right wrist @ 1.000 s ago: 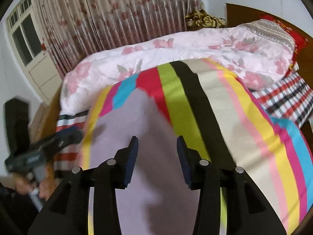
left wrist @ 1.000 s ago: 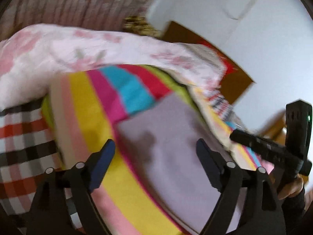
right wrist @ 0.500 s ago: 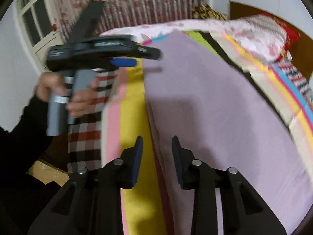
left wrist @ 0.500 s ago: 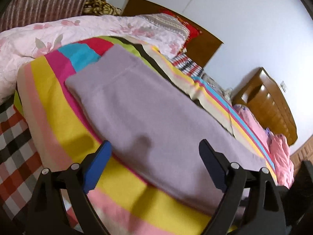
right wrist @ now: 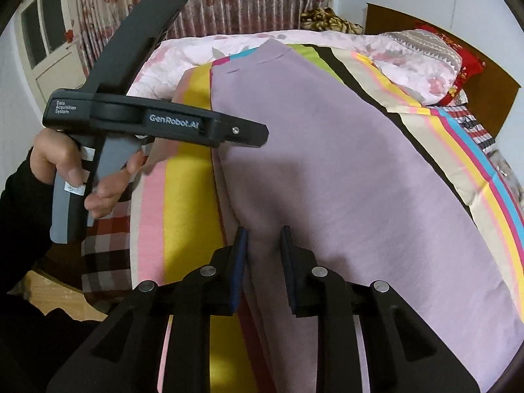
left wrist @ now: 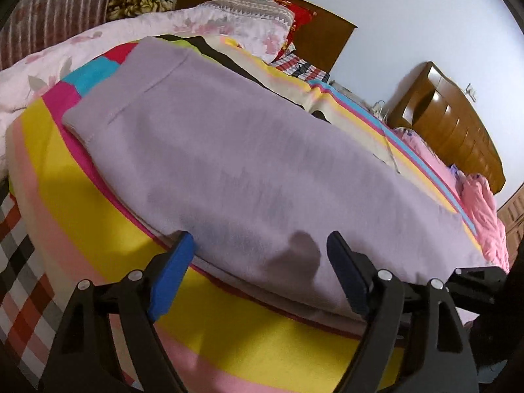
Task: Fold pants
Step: 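Release the sweatpants from both grippers and smooth the folded bundle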
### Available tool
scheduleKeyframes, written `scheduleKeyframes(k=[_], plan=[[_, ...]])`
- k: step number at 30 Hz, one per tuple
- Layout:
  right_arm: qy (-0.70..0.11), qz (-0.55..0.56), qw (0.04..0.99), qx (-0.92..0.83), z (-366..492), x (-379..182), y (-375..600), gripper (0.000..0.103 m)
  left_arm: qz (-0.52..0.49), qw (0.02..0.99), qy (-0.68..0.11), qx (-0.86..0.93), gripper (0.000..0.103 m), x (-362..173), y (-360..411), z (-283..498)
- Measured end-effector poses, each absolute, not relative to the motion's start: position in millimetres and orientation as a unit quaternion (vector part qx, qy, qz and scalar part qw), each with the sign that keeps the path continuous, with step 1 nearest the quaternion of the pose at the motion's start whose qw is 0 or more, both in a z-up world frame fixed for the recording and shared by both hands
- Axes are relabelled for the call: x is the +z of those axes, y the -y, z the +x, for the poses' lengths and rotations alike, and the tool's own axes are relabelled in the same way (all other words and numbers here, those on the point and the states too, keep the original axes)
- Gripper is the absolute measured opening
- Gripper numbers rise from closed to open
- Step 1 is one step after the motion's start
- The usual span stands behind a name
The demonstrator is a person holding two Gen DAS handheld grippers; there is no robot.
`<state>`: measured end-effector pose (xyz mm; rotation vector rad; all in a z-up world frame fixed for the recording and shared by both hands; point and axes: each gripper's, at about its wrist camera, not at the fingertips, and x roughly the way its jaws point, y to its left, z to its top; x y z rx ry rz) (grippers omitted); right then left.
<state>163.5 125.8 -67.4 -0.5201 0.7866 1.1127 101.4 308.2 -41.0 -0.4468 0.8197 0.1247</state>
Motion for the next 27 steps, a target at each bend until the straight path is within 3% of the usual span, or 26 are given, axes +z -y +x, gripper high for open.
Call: scheduleKeyframes(k=[6, 10, 15, 19, 27], plan=[[-0.353, -0.248, 0.749, 0.504, 162.8, -68.6, -129.0, 0.023, -0.209, 0.888, -0.406, 0.057, 0.089, -48.9, -306.1, 107.1], [-0.362, -0.210, 0.748, 0.516, 167.1, -62.7, -122.7, 0.005, -0.235, 0.883, -0.402, 0.051, 0.087, -45.4, -315.4, 105.2], [-0.386, -0.138, 0.728, 0.550, 181.3, -43.0, -108.7, 0.005, -0.265, 0.889, -0.367, 0.062, 0.085, -20.7, -332.6, 89.6], [-0.405, -0.175, 0.712, 0.546, 175.3, -68.0, -122.2, 0.006, -0.252, 0.887, -0.379, 0.074, 0.085, -24.4, -331.5, 92.9], [-0.391, -0.192, 0.719, 0.542, 164.8, -66.9, -125.0, 0.006, -0.206, 0.893, -0.389, 0.089, 0.085, -29.2, -313.9, 99.8]])
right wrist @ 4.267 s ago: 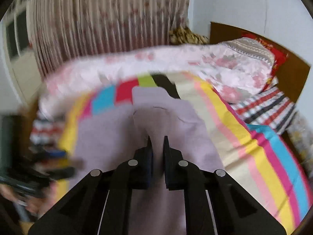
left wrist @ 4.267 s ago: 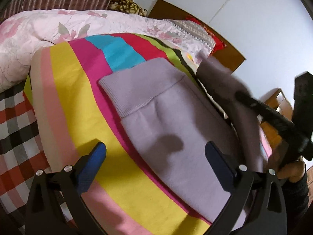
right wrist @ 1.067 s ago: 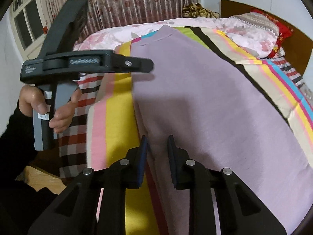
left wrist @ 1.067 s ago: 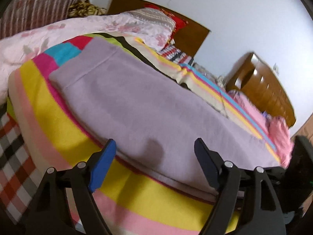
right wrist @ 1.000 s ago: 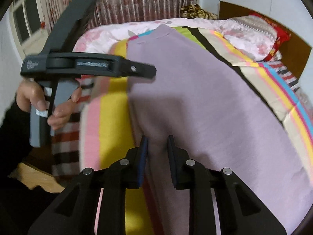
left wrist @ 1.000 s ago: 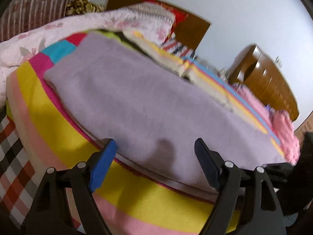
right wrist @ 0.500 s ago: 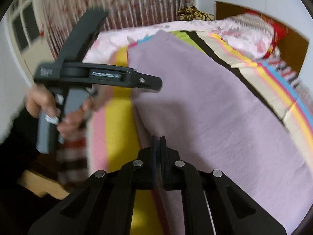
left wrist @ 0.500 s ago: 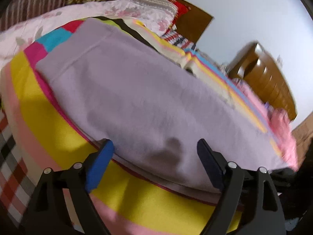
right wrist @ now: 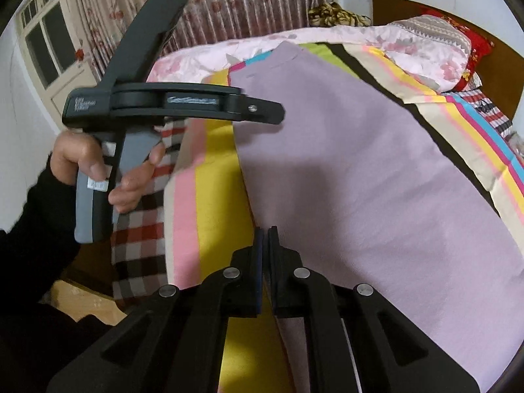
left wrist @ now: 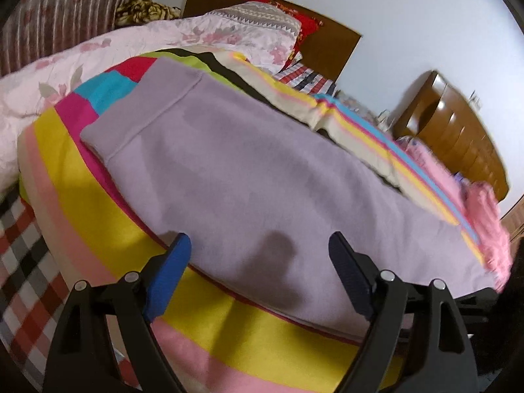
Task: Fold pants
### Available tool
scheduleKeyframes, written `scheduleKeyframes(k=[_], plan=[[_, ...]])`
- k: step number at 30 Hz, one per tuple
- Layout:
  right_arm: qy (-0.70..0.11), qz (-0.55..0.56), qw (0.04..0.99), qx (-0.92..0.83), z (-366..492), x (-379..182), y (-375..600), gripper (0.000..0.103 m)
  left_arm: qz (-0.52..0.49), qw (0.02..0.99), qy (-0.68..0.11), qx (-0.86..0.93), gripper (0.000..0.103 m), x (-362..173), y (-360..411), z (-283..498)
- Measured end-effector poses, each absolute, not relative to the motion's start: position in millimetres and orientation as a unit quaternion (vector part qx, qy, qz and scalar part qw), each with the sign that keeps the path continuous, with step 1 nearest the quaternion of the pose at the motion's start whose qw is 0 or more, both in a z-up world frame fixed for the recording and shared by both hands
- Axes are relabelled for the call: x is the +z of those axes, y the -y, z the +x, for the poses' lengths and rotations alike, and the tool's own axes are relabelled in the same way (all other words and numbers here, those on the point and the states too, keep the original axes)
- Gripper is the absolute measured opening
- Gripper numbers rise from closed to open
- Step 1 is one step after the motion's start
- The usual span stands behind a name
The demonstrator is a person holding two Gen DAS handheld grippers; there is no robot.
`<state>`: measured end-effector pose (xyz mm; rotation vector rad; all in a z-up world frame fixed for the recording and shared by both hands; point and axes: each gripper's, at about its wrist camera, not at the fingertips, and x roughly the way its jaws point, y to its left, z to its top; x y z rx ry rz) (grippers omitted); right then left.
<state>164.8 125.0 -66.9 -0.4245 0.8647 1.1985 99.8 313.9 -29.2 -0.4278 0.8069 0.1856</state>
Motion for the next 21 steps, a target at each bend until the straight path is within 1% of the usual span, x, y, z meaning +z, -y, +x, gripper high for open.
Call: scheduleKeyframes(k=[3, 7, 8, 9, 10, 11, 12, 15, 19, 21], plan=[[-0.385, -0.201, 0.721, 0.540, 162.4, -66.9, -126.2, 0.006, -0.185, 0.885, -0.413, 0.104, 0.086, -42.7, -311.3, 107.0], [-0.372, -0.212, 0.737, 0.522, 163.4, -65.5, -123.9, 0.007, -0.166, 0.891, -0.407, 0.115, 0.086, -34.8, -303.5, 101.4], [-0.374, -0.206, 0.741, 0.518, 166.9, -63.4, -120.0, 0.011, -0.160, 0.894, -0.401, 0.115, 0.086, -30.3, -301.2, 99.1], [-0.374, -0.191, 0.751, 0.510, 172.6, -57.3, -109.6, 0.024, -0.150, 0.899, -0.394, 0.116, 0.086, -24.3, -296.9, 95.7], [-0.371, -0.176, 0.760, 0.504, 176.0, -51.8, -100.0, 0.042, -0.141, 0.903, -0.389, 0.114, 0.086, -19.7, -292.4, 92.5], [-0.365, -0.155, 0.773, 0.495, 180.0, -44.6, -86.4, 0.049, -0.131, 0.906, -0.386, 0.111, 0.087, -16.3, -288.2, 90.3], [-0.361, -0.137, 0.784, 0.486, 183.9, -38.2, -72.5, 0.051, -0.121, 0.909, -0.384, 0.109, 0.090, -14.0, -284.4, 88.9], [-0.362, -0.125, 0.806, 0.453, 188.3, -32.0, -42.4, 0.051, -0.101, 0.906, -0.398, 0.103, 0.091, -21.1, -273.9, 93.4], [-0.395, -0.146, 0.801, 0.425, 183.9, -54.7, -39.5, 0.049, -0.100, 0.894, -0.424, 0.105, 0.091, -39.4, -271.3, 104.3], [-0.406, -0.160, 0.791, 0.428, 176.9, -66.8, -45.5, 0.049, -0.097, 0.896, -0.420, 0.109, 0.096, -41.8, -271.1, 104.1]])
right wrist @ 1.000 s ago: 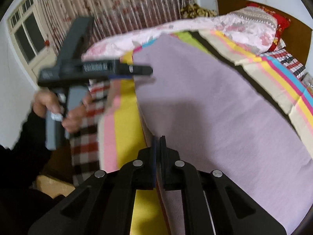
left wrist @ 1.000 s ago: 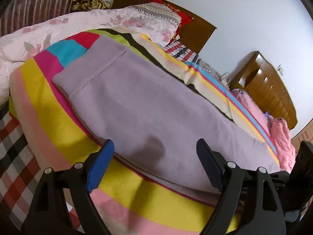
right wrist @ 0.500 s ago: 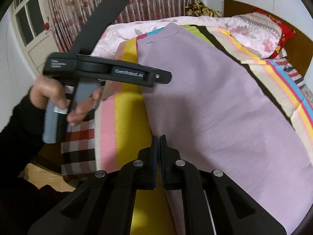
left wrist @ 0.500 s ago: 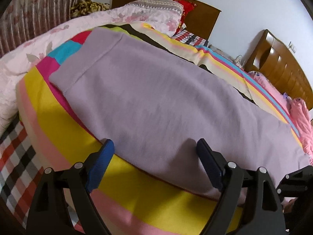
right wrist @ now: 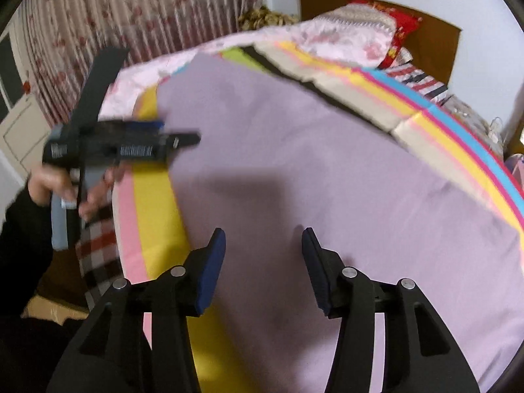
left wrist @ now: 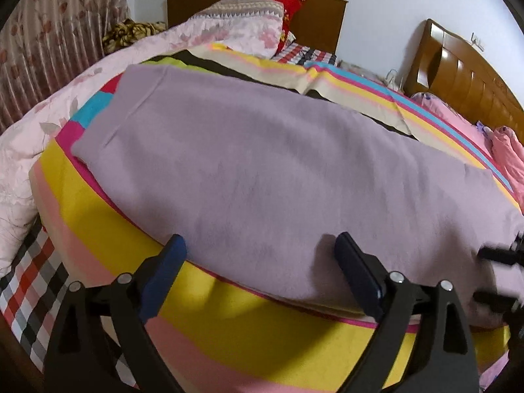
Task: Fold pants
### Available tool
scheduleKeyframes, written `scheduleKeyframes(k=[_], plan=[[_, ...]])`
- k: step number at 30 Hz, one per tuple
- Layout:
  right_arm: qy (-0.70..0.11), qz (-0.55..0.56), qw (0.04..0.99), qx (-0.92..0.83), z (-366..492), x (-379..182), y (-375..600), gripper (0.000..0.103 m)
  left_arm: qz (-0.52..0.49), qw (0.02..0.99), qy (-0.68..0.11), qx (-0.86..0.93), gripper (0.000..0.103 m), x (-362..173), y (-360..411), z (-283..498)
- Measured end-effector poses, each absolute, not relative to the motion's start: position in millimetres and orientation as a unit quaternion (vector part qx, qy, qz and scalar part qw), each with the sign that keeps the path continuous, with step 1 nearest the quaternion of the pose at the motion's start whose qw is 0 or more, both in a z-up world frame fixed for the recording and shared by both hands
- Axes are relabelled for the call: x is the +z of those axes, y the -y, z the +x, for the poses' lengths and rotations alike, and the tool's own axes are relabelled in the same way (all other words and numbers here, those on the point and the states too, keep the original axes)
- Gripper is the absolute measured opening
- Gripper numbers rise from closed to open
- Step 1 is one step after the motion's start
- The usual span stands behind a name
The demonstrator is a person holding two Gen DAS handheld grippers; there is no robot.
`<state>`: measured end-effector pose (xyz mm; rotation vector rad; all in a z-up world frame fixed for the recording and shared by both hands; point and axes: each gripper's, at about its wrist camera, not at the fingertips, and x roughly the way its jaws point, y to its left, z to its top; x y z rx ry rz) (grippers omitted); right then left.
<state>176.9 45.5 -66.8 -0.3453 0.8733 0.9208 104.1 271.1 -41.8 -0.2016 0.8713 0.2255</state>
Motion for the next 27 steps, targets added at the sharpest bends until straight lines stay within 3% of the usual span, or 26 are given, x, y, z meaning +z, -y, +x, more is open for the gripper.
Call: scheduleKeyframes(k=[2, 5, 10, 15, 17, 18, 19, 27], plan=[[-0.384, -0.187, 0.797, 0.427, 163.8, -73.7, -47.9, 0.049, -0.109, 0.894, -0.422, 0.110, 0.102, -45.8, -277.3, 104.4], [-0.415, -0.172, 0.785, 0.426, 175.3, -68.7, -42.7, 0.049, -0.154, 0.881, -0.434, 0.110, 0.099, -45.2, -289.6, 103.6], [-0.387, -0.154, 0.826, 0.379, 212.7, -43.9, -11.7, 0.056, -0.140, 0.905, -0.391, 0.087, 0.099, -9.9, -280.3, 110.6], [-0.416, -0.148, 0.823, 0.357, 277.0, -60.2, -21.7, 0.057, -0.097, 0.906, -0.406, 0.074, 0.100, -8.2, -260.4, 162.1], [-0.420, -0.187, 0.821, 0.338, 290.3, -75.2, -29.9, 0.064, -0.075, 0.887, -0.448, 0.082, 0.100, -27.1, -254.4, 187.0], [-0.432, -0.191, 0.820, 0.324, 294.0, -82.6, -27.1, 0.076, -0.062, 0.878, -0.466, 0.093, 0.102, -36.1, -252.8, 192.9], [-0.440, -0.153, 0.825, 0.319, 302.7, -84.6, -15.7, 0.081, -0.062, 0.882, -0.457, 0.092, 0.102, -38.5, -254.3, 193.5], [-0.428, -0.081, 0.857, 0.275, 316.3, -74.0, 38.2, 0.084, -0.101, 0.901, -0.415, 0.079, 0.101, -4.1, -254.7, 183.6]])
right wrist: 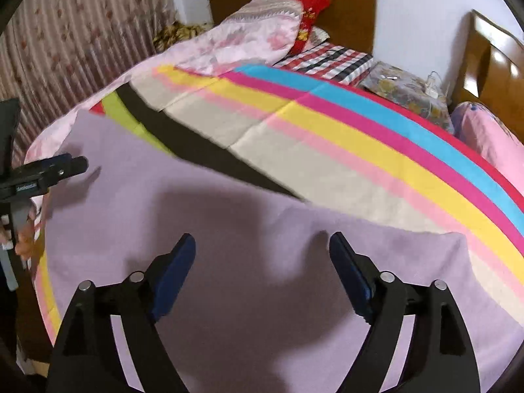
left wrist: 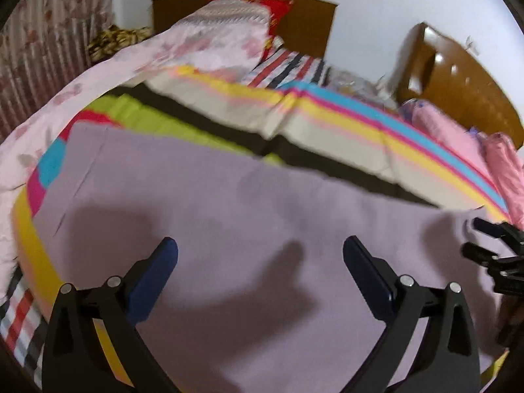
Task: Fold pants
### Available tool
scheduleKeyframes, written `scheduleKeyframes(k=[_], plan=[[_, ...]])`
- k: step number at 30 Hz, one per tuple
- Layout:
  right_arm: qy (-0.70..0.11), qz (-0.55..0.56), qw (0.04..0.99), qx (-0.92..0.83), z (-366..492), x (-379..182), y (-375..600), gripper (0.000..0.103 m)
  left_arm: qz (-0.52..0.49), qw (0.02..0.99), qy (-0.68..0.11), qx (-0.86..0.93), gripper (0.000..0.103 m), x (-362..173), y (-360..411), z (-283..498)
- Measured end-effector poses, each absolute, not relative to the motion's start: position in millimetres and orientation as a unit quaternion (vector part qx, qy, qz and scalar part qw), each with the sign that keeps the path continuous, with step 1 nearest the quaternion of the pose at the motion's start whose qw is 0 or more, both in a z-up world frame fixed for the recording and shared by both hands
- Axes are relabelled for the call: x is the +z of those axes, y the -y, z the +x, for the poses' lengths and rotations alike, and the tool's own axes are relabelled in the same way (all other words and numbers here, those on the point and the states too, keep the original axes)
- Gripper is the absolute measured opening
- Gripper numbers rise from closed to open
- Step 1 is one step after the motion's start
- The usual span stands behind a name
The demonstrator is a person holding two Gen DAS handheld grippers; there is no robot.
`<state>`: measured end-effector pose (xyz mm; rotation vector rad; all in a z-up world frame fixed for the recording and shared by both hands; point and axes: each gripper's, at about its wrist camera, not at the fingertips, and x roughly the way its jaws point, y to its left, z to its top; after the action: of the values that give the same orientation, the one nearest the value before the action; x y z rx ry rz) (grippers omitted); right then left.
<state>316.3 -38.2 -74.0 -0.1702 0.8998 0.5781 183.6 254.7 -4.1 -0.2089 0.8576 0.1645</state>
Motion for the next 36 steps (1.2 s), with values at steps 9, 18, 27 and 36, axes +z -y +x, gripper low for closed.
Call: scheduleKeyframes(k=[9, 18, 27, 36], plan=[[-0.440, -0.040, 0.876, 0.193, 342.6, -63.1, 84.7, 0.089, -0.064, 0.863, -0.488, 0.117, 0.101, -25.4, -222.8, 225.2], [-0.443, -0.072, 0.884, 0.133, 253.2, -62.6, 192.2, 0.089, 0.019, 0.894, -0.447, -0.037, 0.101, 0.7, -86.9, 196.3], [-0.468, -0.021, 0.882, 0.055, 216.2, -84.6, 286.5, 0.092, 0.035, 0.869, -0.493, -0.037, 0.102, -41.6, -36.5, 225.8], [-0.449, -0.002, 0.891, 0.065, 171.4, -95.7, 321.4, 0.092, 0.032, 0.881, -0.472, -0.023, 0.102, -39.5, -31.8, 217.7]])
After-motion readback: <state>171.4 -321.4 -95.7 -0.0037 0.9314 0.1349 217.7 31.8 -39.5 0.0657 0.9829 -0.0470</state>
